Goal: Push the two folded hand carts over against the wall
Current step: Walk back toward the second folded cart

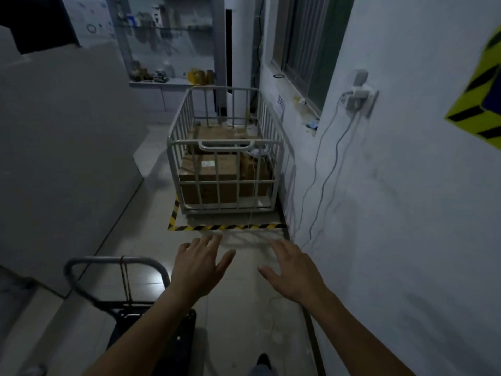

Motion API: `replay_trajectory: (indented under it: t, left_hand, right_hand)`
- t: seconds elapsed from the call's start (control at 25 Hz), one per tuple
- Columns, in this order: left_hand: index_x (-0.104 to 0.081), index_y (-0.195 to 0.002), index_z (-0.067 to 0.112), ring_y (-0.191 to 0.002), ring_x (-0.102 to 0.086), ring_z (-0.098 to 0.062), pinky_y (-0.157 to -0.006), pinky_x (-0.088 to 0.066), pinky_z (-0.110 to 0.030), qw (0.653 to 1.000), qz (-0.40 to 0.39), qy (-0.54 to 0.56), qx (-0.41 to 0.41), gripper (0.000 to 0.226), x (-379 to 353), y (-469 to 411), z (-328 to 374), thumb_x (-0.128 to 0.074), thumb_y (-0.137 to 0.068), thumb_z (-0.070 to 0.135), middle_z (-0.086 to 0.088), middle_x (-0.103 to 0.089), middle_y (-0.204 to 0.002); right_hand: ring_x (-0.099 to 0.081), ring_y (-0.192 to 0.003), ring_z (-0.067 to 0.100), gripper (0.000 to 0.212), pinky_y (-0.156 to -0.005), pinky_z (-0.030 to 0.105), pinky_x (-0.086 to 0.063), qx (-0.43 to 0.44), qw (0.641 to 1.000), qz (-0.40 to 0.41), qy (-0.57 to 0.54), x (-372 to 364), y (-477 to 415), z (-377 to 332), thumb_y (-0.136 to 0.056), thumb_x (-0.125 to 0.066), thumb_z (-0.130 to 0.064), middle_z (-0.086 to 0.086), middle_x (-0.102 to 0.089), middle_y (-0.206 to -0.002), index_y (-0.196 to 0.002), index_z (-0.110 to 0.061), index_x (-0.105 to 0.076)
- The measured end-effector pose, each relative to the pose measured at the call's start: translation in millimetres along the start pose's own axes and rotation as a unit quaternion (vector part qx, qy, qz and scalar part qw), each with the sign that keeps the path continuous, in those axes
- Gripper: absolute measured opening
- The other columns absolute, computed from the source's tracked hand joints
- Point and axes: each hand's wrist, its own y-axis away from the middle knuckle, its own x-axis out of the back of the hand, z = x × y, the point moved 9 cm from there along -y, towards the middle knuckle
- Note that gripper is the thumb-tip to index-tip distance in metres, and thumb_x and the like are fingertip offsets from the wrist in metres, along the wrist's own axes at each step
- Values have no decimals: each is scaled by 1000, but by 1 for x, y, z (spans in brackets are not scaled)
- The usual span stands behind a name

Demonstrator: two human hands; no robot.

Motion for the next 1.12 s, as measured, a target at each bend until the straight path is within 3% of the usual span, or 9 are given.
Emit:
replay_trajectory:
  t: [0.24,0.52,0.88,1.12]
  left_hand:
    - [-49,-128,29,-107,-59,-20,-86,-45,-40,998,22,7,59,63,-21,-139,-45,-17,-94,70,2,-63,-120]
    - [-52,-128,26,-100,-60,-20,-81,-47,-41,983,34,-1,178,66,-36,-234,-131,-18,-93,70,2,-64,-113]
    - [-47,-135,24,-112,-56,-18,-89,-45,-41,947,41,-6,320,73,-62,-329,-317,-14,-92,73,3,-59,-127]
    - [-56,-125,23,-100,-61,-18,-79,-48,-38,904,76,-9,421,67,-41,-331,-420,-20,-93,70,3,-64,-114]
  right_hand:
    - [-39,-128,22,75,-100,39,-39,65,997,-32,5,-9,-175,20,-86,-33,-71,0,-38,-146,-146,-25,-28]
    - [-38,-129,21,68,-101,37,-38,168,983,-64,23,-25,-340,-19,-91,-38,-65,0,-37,-145,-146,-25,-27]
    - [-47,-116,15,64,-90,32,-45,289,953,-93,22,-98,-550,-126,-88,-41,-67,-5,-47,-133,-140,-31,-33]
    - [-51,-112,16,65,-87,37,-47,382,914,-137,14,-133,-639,-236,-87,-39,-68,-5,-49,-131,-139,-30,-35]
